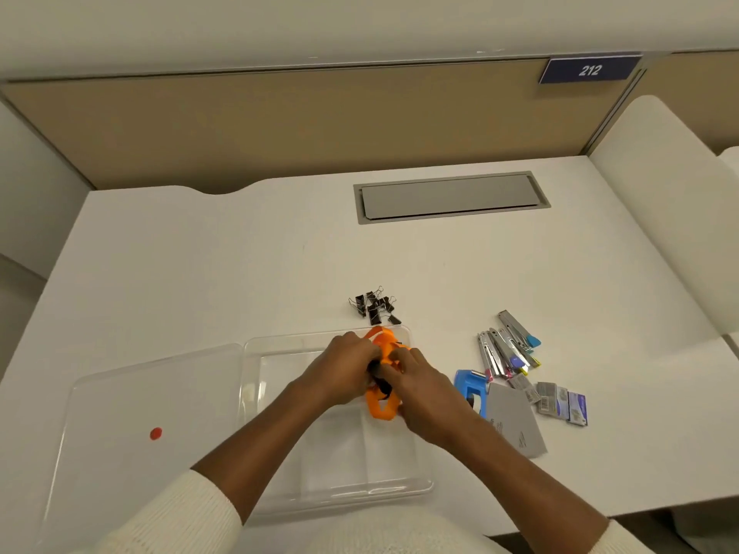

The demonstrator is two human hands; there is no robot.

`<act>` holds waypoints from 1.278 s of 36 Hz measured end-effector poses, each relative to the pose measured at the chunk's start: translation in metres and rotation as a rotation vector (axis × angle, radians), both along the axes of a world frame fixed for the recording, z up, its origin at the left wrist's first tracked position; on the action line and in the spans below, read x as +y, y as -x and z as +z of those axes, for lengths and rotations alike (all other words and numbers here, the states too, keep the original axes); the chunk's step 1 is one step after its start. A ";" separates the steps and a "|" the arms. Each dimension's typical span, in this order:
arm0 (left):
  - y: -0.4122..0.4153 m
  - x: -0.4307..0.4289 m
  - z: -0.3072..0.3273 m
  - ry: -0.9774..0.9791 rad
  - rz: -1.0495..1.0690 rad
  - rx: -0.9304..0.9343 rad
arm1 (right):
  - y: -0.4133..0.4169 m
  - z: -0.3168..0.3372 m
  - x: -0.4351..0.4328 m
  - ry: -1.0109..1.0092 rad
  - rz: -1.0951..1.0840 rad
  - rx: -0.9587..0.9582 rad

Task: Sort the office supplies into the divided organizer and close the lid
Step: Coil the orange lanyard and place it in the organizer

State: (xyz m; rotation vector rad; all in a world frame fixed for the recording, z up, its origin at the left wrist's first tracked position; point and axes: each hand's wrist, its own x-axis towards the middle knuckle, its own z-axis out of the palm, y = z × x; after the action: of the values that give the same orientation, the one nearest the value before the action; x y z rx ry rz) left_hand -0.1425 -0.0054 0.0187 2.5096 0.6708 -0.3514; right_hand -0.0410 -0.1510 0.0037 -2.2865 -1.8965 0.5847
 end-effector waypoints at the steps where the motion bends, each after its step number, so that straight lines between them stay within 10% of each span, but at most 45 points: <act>1: 0.000 -0.002 -0.001 -0.008 -0.007 0.011 | -0.001 -0.002 0.001 -0.038 -0.007 0.000; 15: -0.002 0.008 0.015 -0.065 0.151 -0.138 | -0.013 -0.022 0.020 -0.054 -0.026 -0.088; 33: 0.010 -0.014 -0.025 -0.206 -0.076 -0.183 | -0.053 0.017 0.019 -0.120 -0.029 0.241; 46: 0.021 -0.014 -0.044 -0.259 -0.141 -0.254 | -0.036 -0.040 0.021 -0.122 0.125 -0.186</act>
State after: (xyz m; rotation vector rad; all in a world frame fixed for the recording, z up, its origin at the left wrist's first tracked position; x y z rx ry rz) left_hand -0.1635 -0.0196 -0.0250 2.7908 0.4636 0.0102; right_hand -0.0051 -0.1297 -0.0367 -2.2269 -2.1063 0.2674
